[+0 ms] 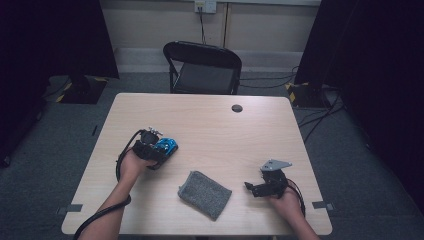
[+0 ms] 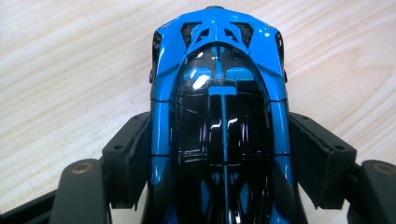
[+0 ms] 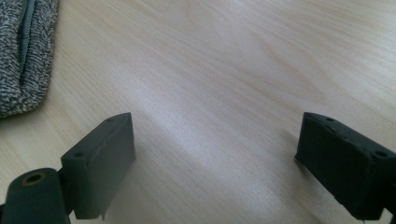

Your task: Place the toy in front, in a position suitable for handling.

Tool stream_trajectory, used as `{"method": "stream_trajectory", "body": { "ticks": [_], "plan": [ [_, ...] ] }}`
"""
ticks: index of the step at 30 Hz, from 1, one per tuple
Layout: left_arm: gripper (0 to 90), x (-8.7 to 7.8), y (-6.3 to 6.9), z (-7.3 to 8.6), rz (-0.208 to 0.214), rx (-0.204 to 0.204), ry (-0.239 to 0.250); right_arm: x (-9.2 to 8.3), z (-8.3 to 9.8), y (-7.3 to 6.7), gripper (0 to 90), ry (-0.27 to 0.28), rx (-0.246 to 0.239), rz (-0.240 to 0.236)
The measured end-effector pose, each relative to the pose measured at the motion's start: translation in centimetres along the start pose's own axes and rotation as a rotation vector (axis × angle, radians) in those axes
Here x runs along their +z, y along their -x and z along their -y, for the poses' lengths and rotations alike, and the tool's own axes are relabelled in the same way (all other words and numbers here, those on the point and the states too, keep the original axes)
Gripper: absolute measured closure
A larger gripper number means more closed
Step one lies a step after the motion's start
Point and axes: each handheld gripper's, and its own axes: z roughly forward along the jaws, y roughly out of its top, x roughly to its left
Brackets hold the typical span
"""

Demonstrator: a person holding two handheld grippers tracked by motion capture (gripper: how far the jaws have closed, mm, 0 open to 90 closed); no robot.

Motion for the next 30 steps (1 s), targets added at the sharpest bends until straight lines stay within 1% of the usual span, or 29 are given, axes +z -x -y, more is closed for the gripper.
{"method": "stream_trajectory", "body": {
  "ticks": [3, 4, 5, 8, 10, 11, 12, 14, 15, 18, 19, 22, 23, 24, 25, 26, 27, 28, 29, 30],
  "plan": [
    [28.3, -0.2, 0.1, -0.2, 0.004, -0.001, 0.0, 0.0, 0.0, 0.0, 10.6, 0.0, 0.0, 0.0],
    [28.3, -0.4, 0.2, -0.6, 0.003, 0.006, 0.0, 0.0, 0.0, 0.0, 10.6, 0.0, 0.0, 0.0],
    [28.3, -0.4, 0.2, -0.6, 0.003, 0.006, 0.0, 0.0, 0.0, 0.0, 10.6, 0.0, 0.0, 0.0],
    [28.3, -1.0, 0.7, -1.6, 0.005, 0.023, 0.018, 0.0, 0.0, 0.0, 10.6, 0.0, -0.001, 0.0],
    [28.3, -1.1, 1.1, -2.2, 0.005, 0.027, 0.026, 0.0, 0.0, 0.0, 10.6, 0.0, 0.0, 0.0],
    [28.3, -1.2, 1.3, -2.5, 0.009, 0.034, 0.029, 0.0, 0.0, 0.0, 10.6, 0.0, 0.0, 0.0],
    [28.3, -1.2, 1.3, -2.5, 0.009, 0.034, 0.029, 0.0, 0.0, 0.0, 10.6, 0.0, 0.0, 0.0],
    [28.3, -1.0, 2.1, -3.5, 0.018, 0.053, 0.034, 0.0, 0.0, 0.0, 10.6, -0.001, 0.0, 0.001],
    [28.3, -1.0, 2.1, -3.5, 0.018, 0.053, 0.034, 0.0, 0.0, 0.0, 10.6, -0.001, 0.0, 0.001],
    [28.3, -0.5, 3.0, -4.6, 0.031, 0.074, 0.033, 0.0, 0.0, 0.0, 10.6, 0.0, 0.0, 0.0],
    [28.3, 0.0, 3.7, -5.3, 0.041, 0.089, 0.03, 0.0, 0.0, 0.0, 10.6, 0.0, -0.001, 0.0],
    [28.3, 0.7, 4.6, -6.1, 0.043, 0.108, 0.027, 0.0, 0.0, 0.0, 10.6, -0.001, -0.001, 0.001],
    [28.3, 0.7, 4.6, -6.1, 0.043, 0.108, 0.027, 0.0, 0.0, 0.0, 10.6, -0.001, -0.001, 0.001],
    [28.2, 1.2, 5.3, -6.7, 0.05, 0.121, 0.028, 0.0, 0.0, 0.0, 10.6, -0.001, -0.001, 0.001],
    [28.3, 1.2, 5.3, -6.7, 0.05, 0.121, 0.028, 0.0, 0.0, 0.0, 10.6, -0.001, -0.001, 0.001],
    [28.3, 1.8, 5.8, -7.1, 0.056, 0.129, 0.023, 0.0, 0.0, 0.0, 10.7, -0.001, -0.002, 0.0],
    [28.2, 1.8, 5.8, -7.1, 0.056, 0.129, 0.023, 0.0, 0.0, 0.0, 10.7, -0.001, -0.002, 0.0],
    [28.2, 2.6, 6.3, -7.5, 0.057, 0.129, 0.02, 0.0, 0.0, 0.0, 10.7, -0.001, -0.003, -0.001],
    [28.2, 2.6, 6.3, -7.5, 0.057, 0.129, 0.02, 0.0, 0.0, 0.0, 10.6, -0.001, -0.003, -0.001],
    [28.2, 3.0, 6.6, -7.6, 0.056, 0.133, 0.015, 0.0, 0.0, 0.0, 10.6, -0.001, -0.003, -0.001]
  ]
}}
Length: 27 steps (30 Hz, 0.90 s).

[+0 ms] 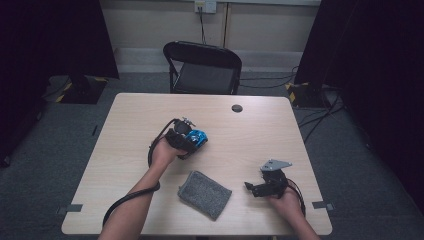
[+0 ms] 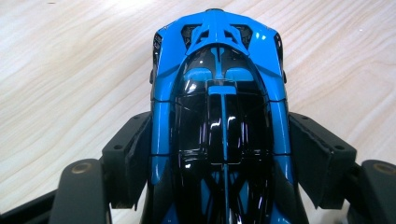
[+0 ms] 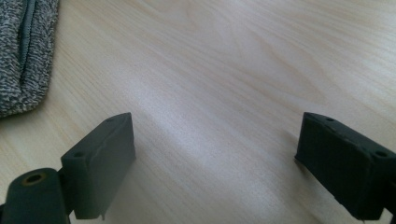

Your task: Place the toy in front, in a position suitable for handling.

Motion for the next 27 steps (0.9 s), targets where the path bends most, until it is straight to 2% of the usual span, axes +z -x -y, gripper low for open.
{"method": "stream_trajectory", "body": {
  "ticks": [3, 10, 15, 18, 25, 27],
  "plan": [
    [28.2, 1.5, 0.6, -0.3, -0.001, 0.005, -0.003, 0.0, 0.0, 0.0, 10.7, 0.0, 0.0, 0.0],
    [28.1, 3.2, 1.3, -0.3, 0.029, 0.021, 0.004, 0.0, 0.0, 0.0, 10.6, 0.0, 0.0, 0.0],
    [28.1, 3.4, 1.2, -0.3, 0.039, 0.033, 0.015, 0.0, 0.0, 0.0, 10.6, 0.0, 0.0, 0.0],
    [28.1, 3.5, 0.8, -0.1, 0.056, 0.056, 0.02, 0.0, 0.0, 0.0, 10.6, 0.0, 0.0, 0.0],
    [28.0, 3.6, 0.7, 0.1, 0.063, 0.054, 0.045, 0.0, 0.0, 0.0, 10.6, 0.0, 0.0, 0.0],
    [27.8, 3.7, 0.7, 0.3, 0.064, 0.056, 0.065, 0.0, 0.0, 0.0, 10.6, 0.0, 0.0, 0.0]
  ]
}}
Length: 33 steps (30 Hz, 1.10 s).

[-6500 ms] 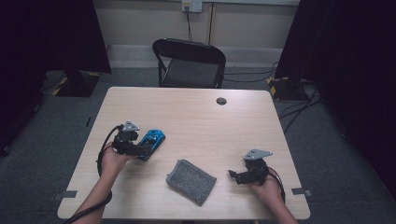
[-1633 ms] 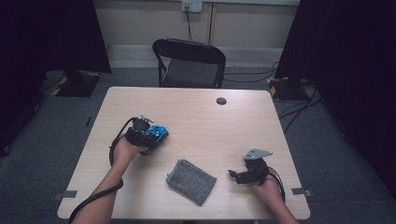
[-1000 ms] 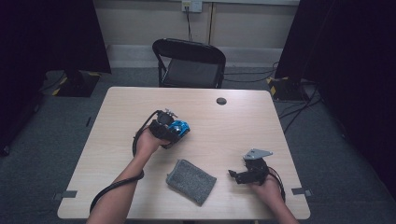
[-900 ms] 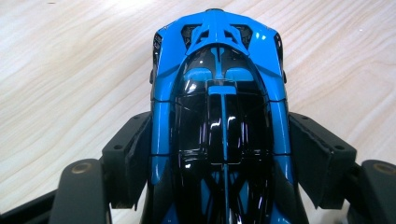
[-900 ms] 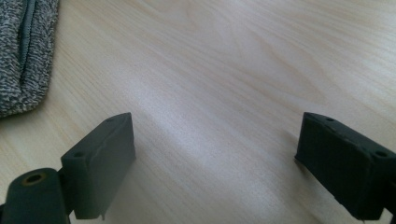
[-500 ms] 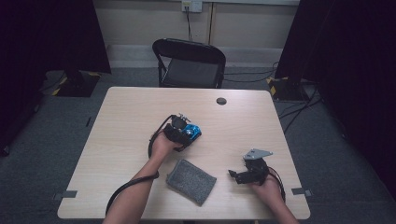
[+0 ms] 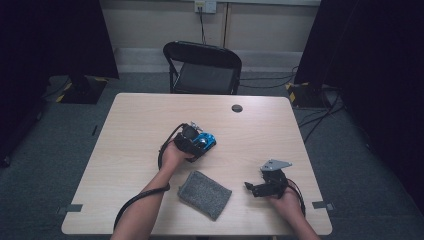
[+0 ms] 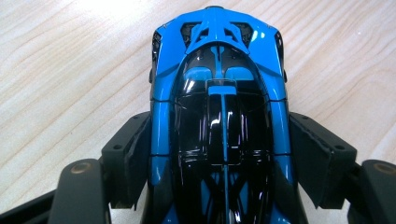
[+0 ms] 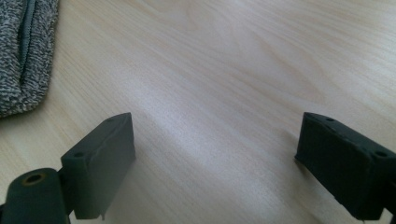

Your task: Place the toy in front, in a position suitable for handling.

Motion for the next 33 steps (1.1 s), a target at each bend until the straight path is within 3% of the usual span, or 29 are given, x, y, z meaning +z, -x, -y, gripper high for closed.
{"method": "stream_trajectory", "body": {
  "ticks": [8, 11, 19, 29, 33],
  "plan": [
    [24.2, -0.1, 0.1, 0.2, -0.022, 0.014, 0.018, 0.0, 0.0, 0.0, 10.7, 0.0, 0.0, 0.0],
    [21.5, -0.6, -0.2, 0.3, -0.007, -0.013, 0.047, 0.0, 0.0, 0.0, 10.6, 0.0, 0.0, 0.0],
    [19.8, -1.9, -0.5, 0.8, 0.008, -0.02, 0.087, 0.0, 0.0, 0.0, 10.7, 0.0, 0.0, 0.0],
    [18.5, -4.7, -0.8, 3.0, 0.019, -0.038, 0.136, 0.0, 0.0, 0.0, 10.6, 0.0, 0.0, 0.001],
    [18.4, -5.1, -0.6, 3.8, 0.013, -0.039, 0.155, 0.0, 0.0, 0.0, 10.7, 0.0, 0.0, 0.001]
  ]
}}
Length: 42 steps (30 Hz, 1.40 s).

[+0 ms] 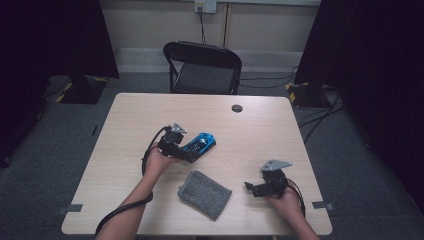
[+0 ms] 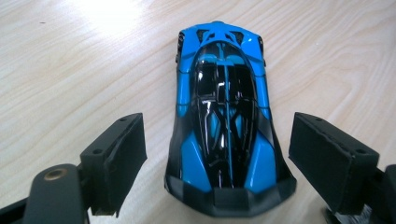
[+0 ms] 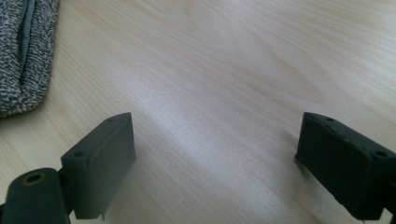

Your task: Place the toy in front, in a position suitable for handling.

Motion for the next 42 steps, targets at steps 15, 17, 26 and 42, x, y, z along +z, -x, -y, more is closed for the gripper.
{"method": "stream_trajectory", "body": {
  "ticks": [15, 17, 26, 42],
  "plan": [
    [16.6, -0.2, -0.2, 2.1, 0.045, -0.022, 0.057, 0.0, 0.0, 0.0, 10.7, 0.0, 0.0, 0.0],
    [16.4, 0.0, 0.0, 2.2, 0.036, -0.02, 0.049, 0.0, 0.0, 0.0, 10.7, 0.001, 0.001, 0.0],
    [15.5, 1.7, 0.0, 2.8, 0.016, -0.008, 0.031, 0.0, 0.0, 0.0, 10.7, 0.001, 0.001, 0.0],
    [16.8, 2.8, 0.4, 3.3, -0.017, 0.052, 0.057, 0.0, 0.0, 0.0, 10.8, 0.001, 0.001, 0.001]
  ]
}}
